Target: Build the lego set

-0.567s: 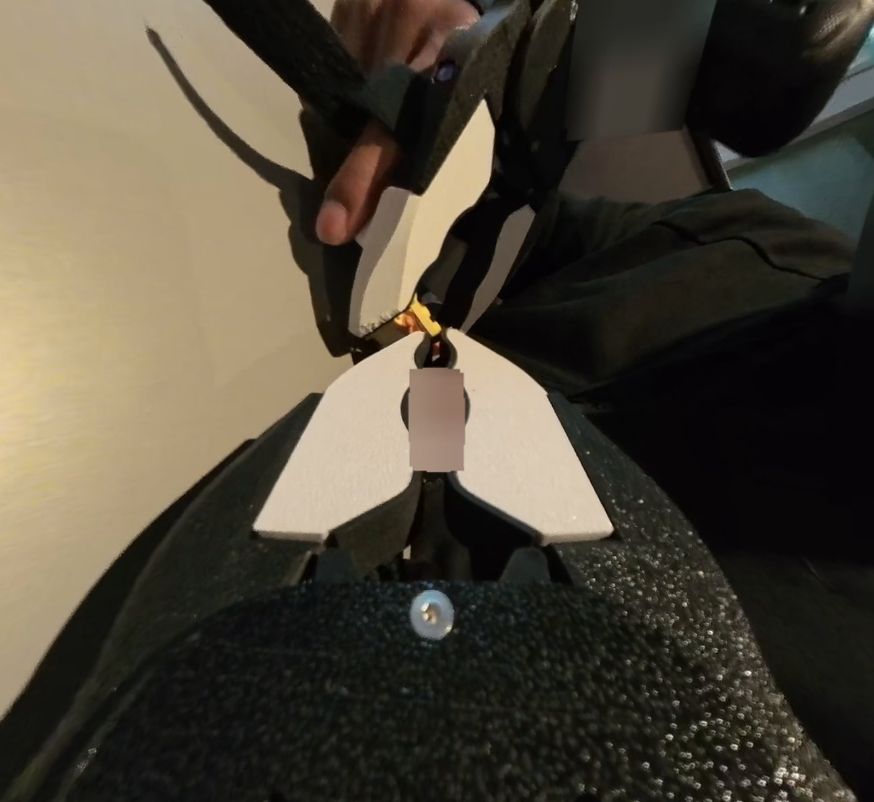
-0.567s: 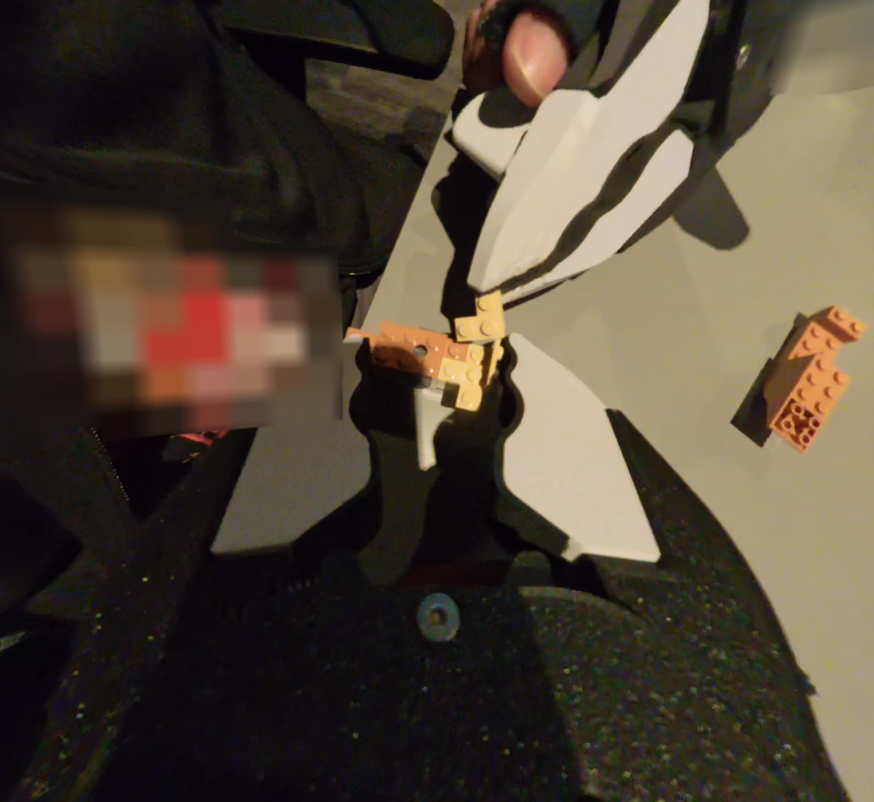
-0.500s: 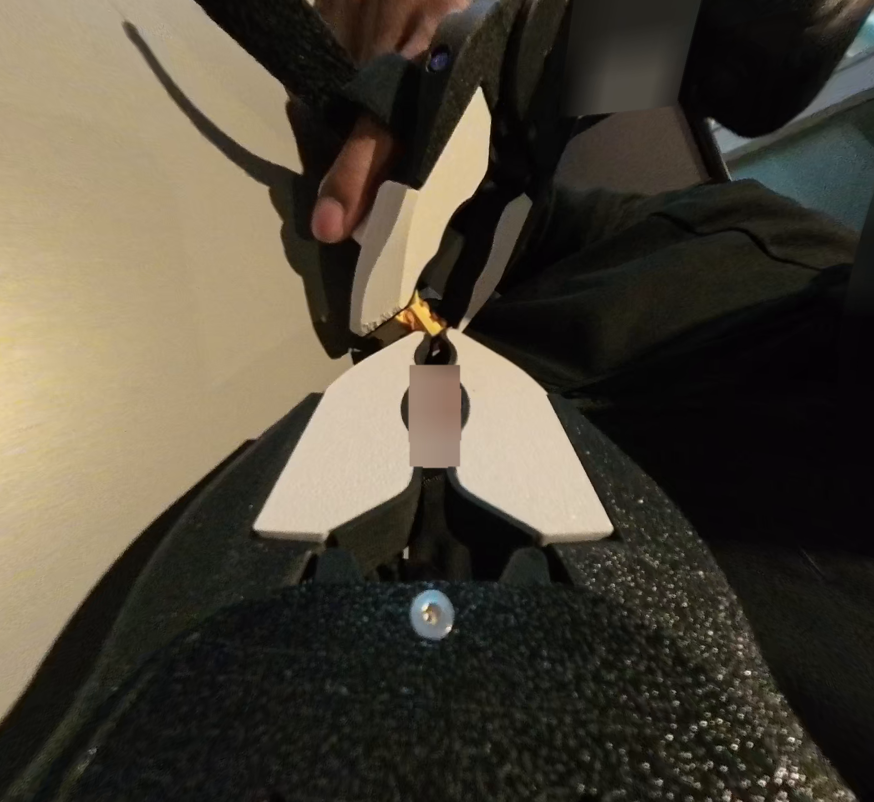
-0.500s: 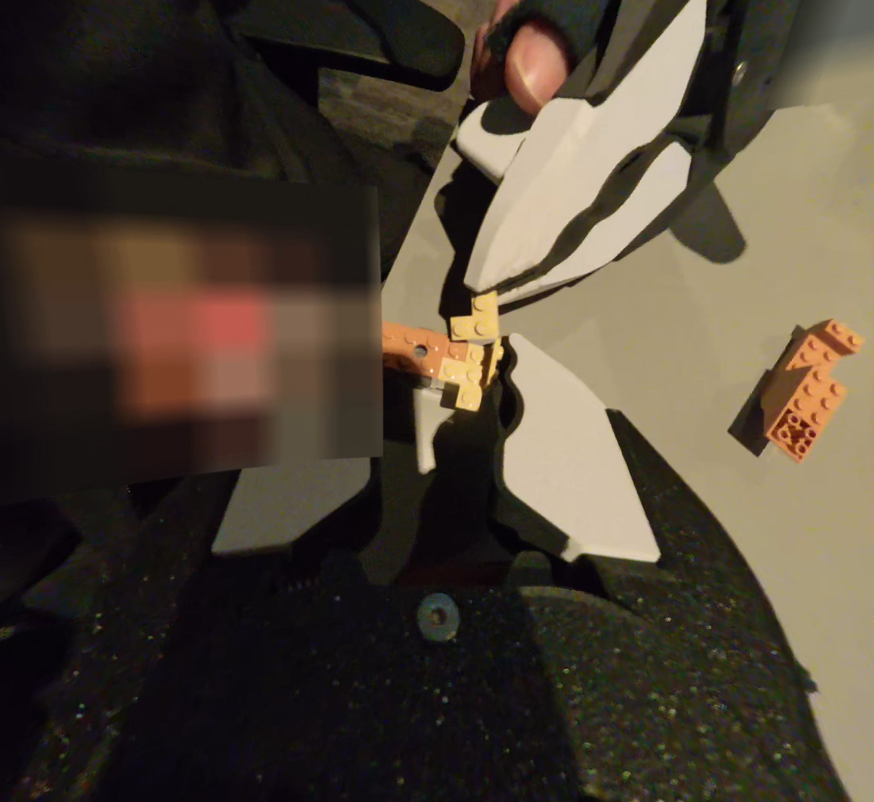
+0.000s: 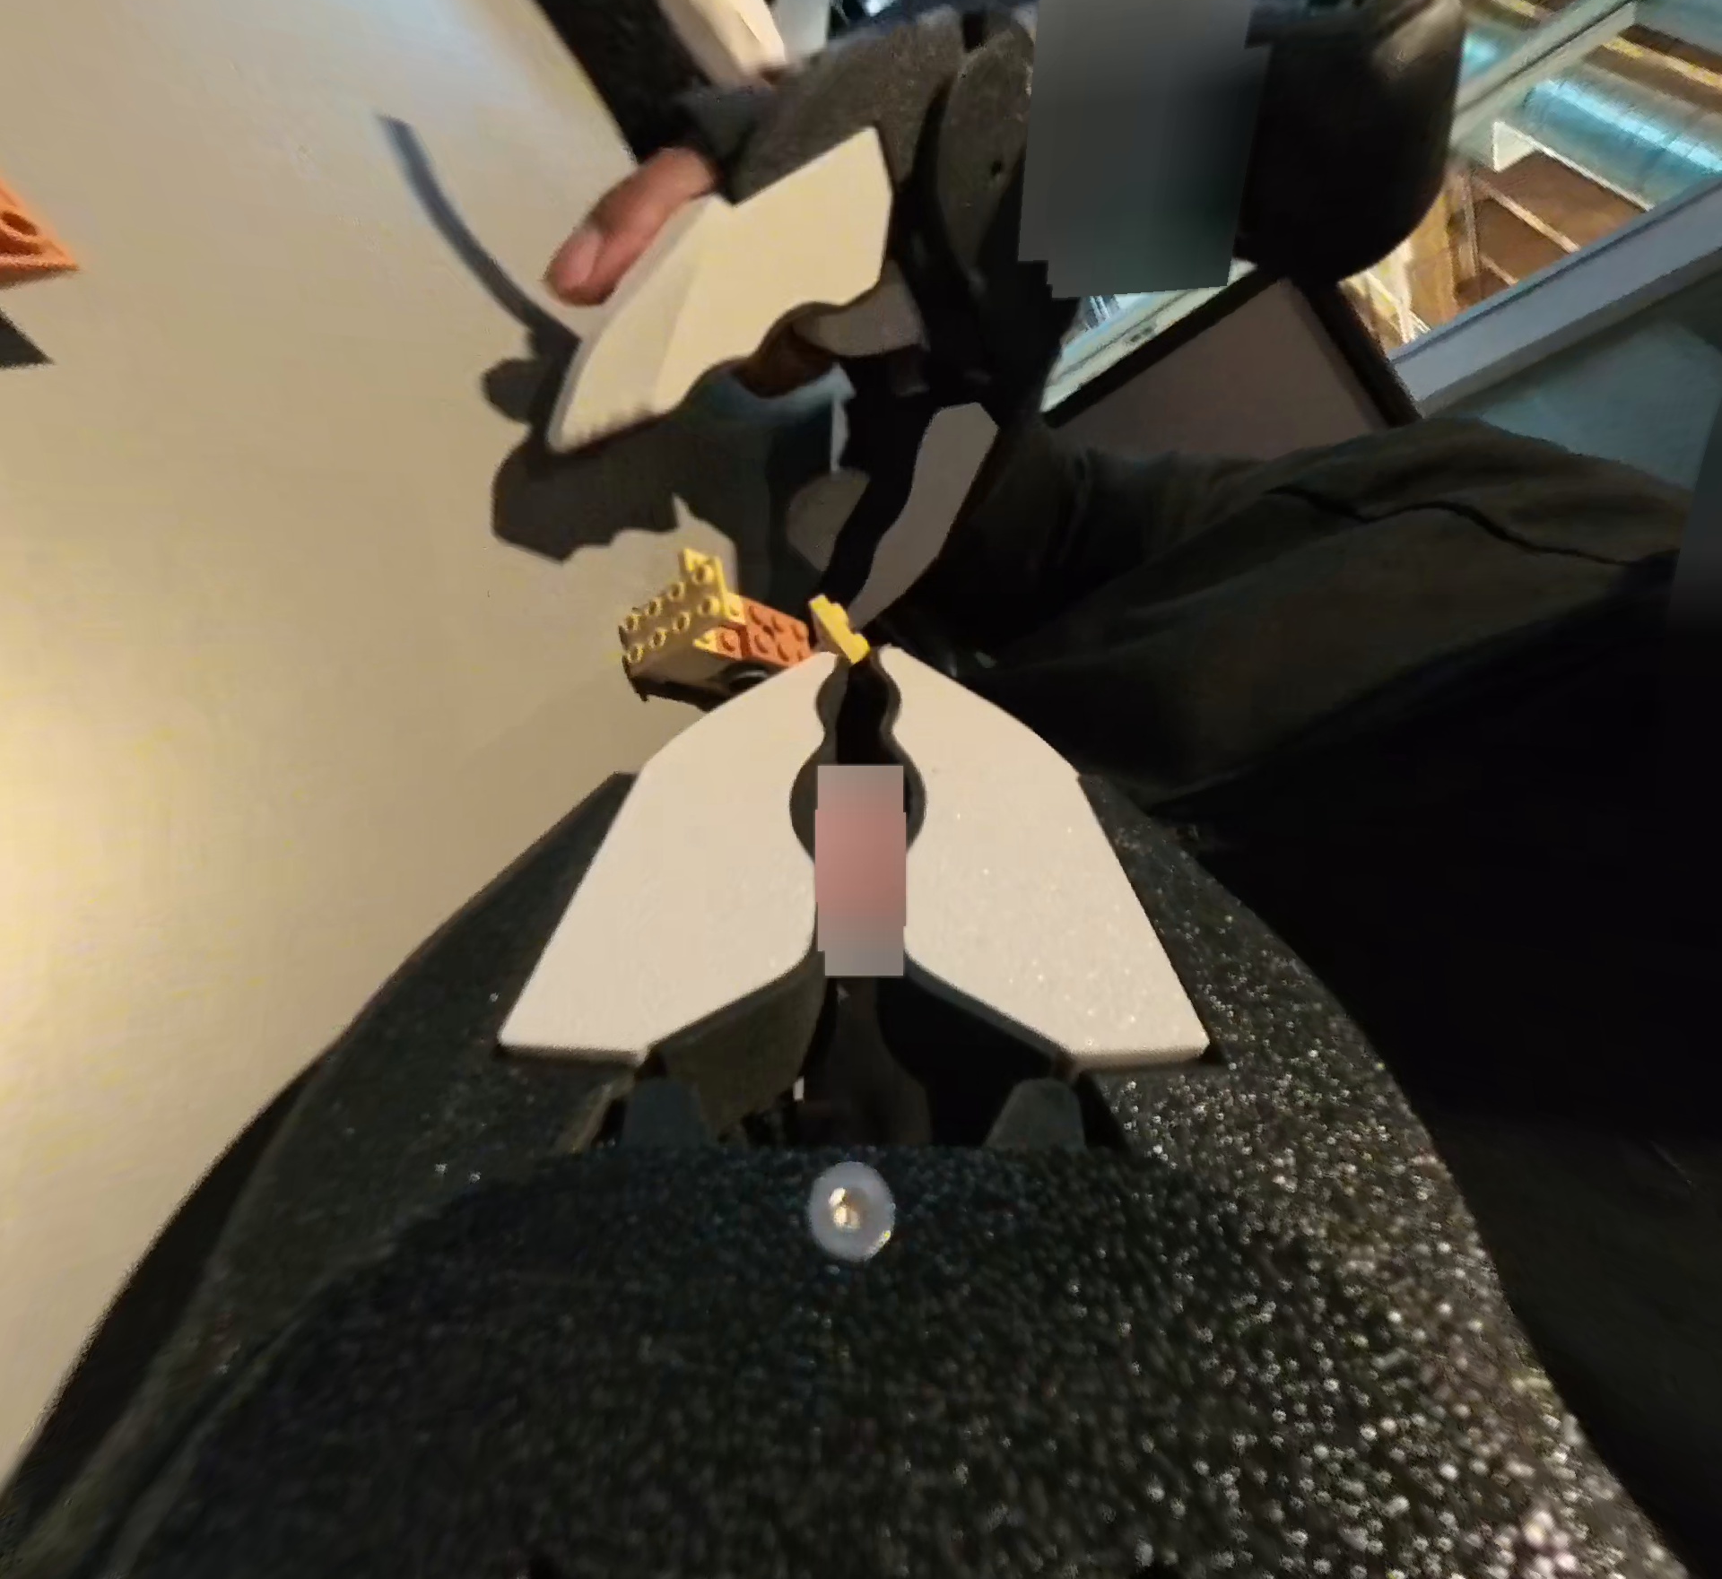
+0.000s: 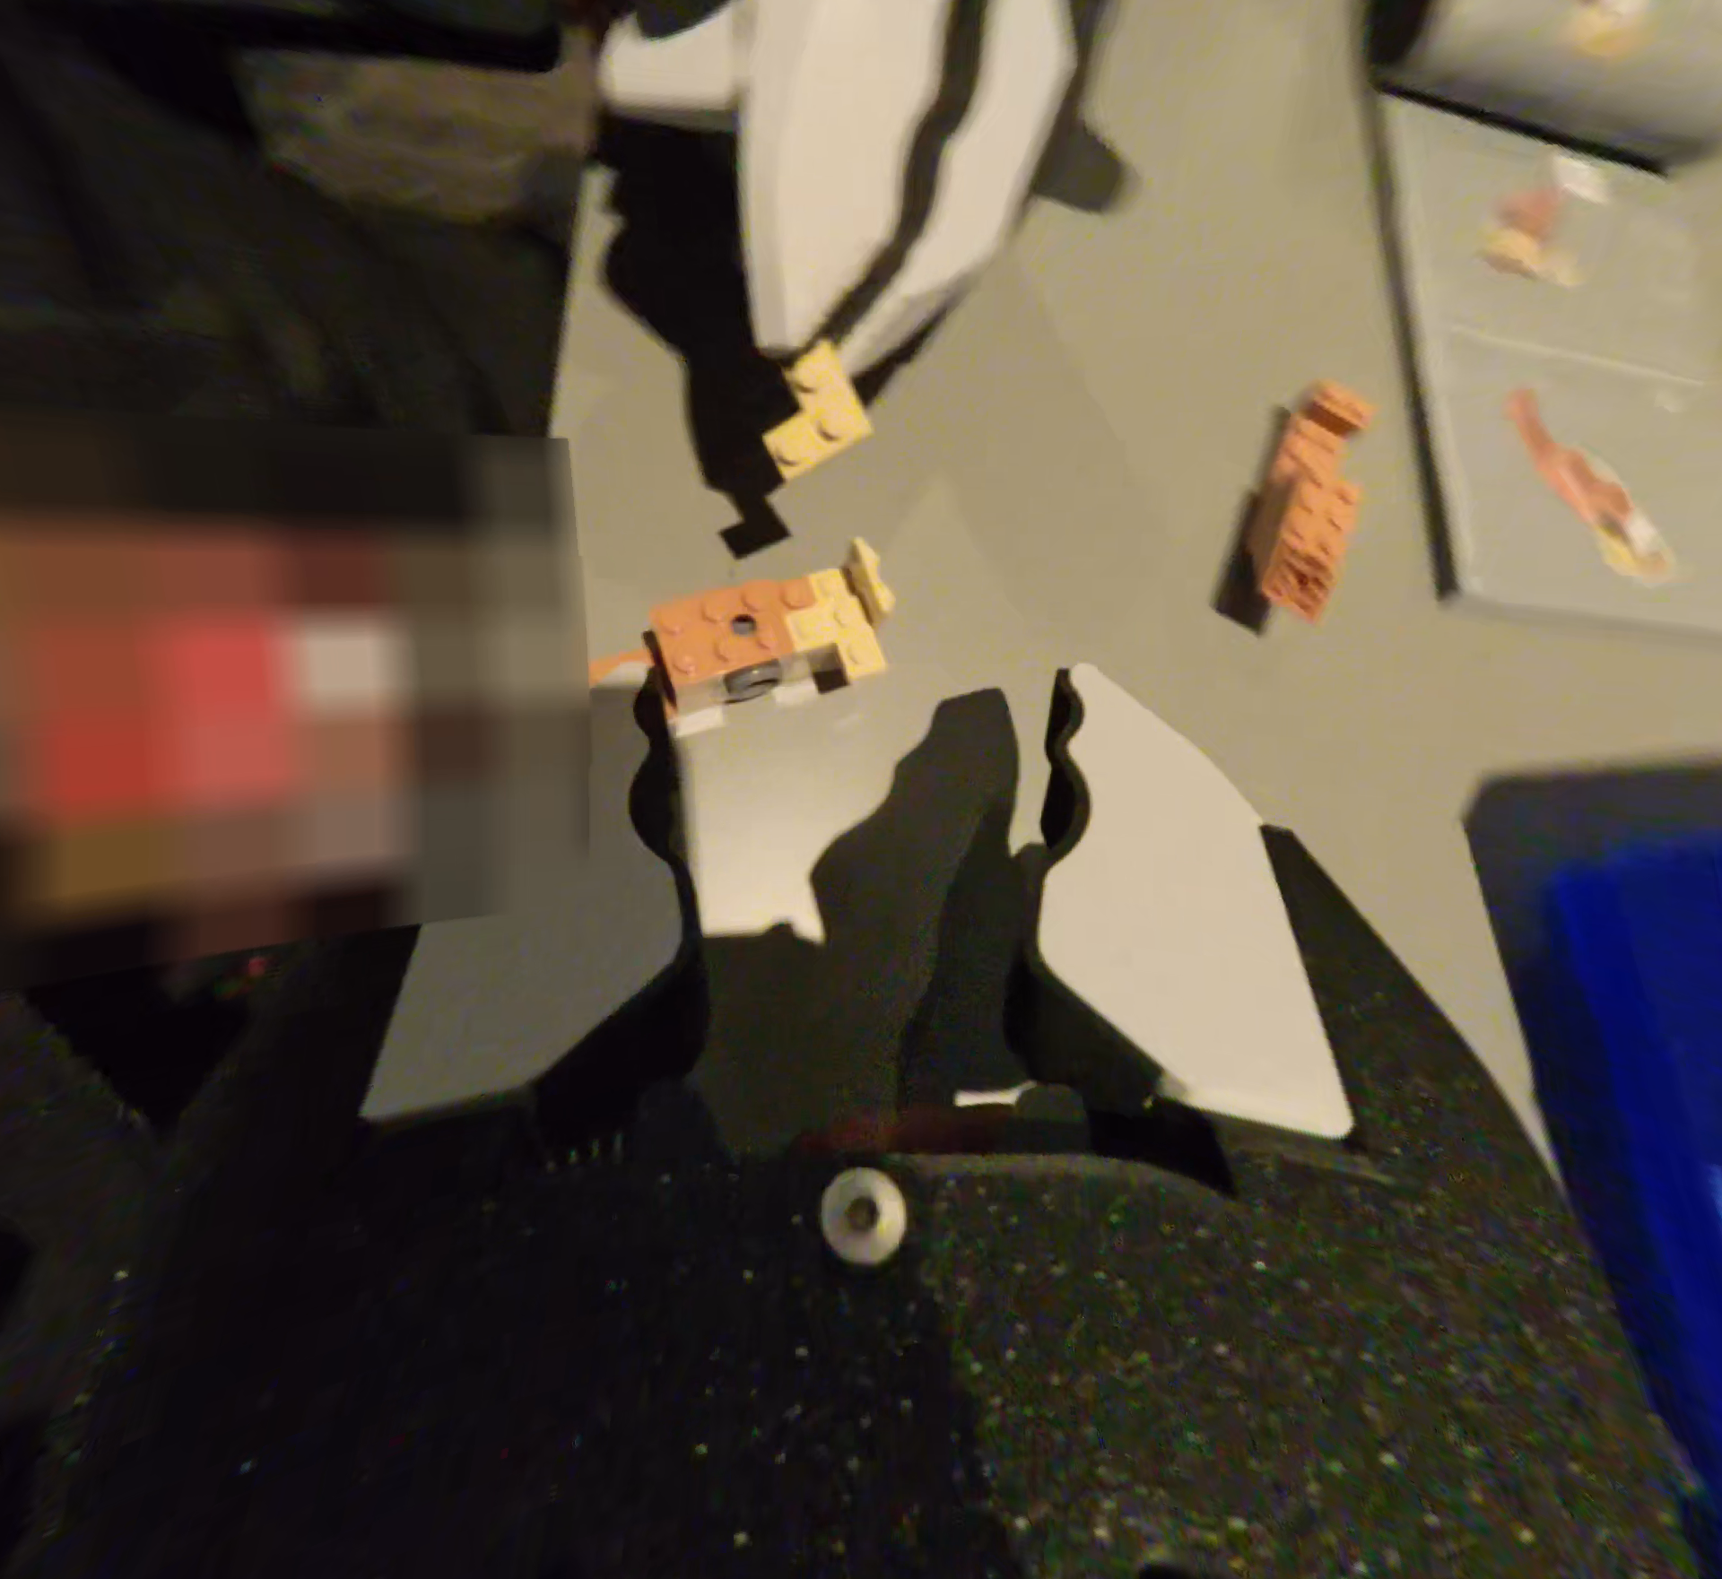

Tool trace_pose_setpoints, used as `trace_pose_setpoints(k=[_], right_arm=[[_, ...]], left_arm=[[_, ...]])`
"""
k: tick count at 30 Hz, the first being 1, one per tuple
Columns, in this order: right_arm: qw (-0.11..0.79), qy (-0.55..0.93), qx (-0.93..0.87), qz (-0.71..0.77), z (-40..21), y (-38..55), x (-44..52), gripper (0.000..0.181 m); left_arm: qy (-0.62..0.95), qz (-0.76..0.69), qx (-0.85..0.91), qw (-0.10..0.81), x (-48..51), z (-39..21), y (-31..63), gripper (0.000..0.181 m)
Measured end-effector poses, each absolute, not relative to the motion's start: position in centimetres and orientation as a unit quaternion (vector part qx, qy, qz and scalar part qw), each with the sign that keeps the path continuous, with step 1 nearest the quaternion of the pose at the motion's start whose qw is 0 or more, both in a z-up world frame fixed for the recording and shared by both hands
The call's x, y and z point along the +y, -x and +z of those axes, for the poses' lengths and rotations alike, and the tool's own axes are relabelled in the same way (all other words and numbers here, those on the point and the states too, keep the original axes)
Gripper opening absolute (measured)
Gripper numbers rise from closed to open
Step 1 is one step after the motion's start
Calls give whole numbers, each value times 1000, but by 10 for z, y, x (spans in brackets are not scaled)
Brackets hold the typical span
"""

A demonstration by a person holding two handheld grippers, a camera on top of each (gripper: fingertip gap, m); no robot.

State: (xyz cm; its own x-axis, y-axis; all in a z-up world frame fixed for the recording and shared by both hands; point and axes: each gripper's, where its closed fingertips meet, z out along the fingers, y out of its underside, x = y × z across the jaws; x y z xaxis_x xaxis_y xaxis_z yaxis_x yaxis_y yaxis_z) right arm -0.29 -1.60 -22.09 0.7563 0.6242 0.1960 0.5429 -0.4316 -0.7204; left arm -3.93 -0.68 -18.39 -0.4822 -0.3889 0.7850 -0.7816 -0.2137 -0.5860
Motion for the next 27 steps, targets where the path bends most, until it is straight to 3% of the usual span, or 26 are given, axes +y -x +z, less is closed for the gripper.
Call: trace_pose_setpoints(k=[1, 7, 10, 16, 20, 27], right_arm=[[426, 856, -290, 39, -216, 0, -18, 76], [528, 847, 31, 50, -190, 10, -41, 47], [447, 894, 20, -8, -218, 19, -34, 60], [444, 894, 42, -38, -230, 20, -24, 46], [466, 883, 44, -48, -226, 17, -19, 22], [553, 833, 3, -4, -213, 27, -17, 20]], left_arm=[[-487, 614, -604, 146, -5, -183, 39, 2], [-513, 638, -572, 48, 5, -176, 35, 2], [-526, 634, -567, -3, 7, -175, 33, 2], [-531, 623, -573, -30, -3, -177, 38, 2], [-544, 617, -569, -12, -10, -182, 42, 2], [-560, 648, -516, 12, -18, -179, 54, 2]])
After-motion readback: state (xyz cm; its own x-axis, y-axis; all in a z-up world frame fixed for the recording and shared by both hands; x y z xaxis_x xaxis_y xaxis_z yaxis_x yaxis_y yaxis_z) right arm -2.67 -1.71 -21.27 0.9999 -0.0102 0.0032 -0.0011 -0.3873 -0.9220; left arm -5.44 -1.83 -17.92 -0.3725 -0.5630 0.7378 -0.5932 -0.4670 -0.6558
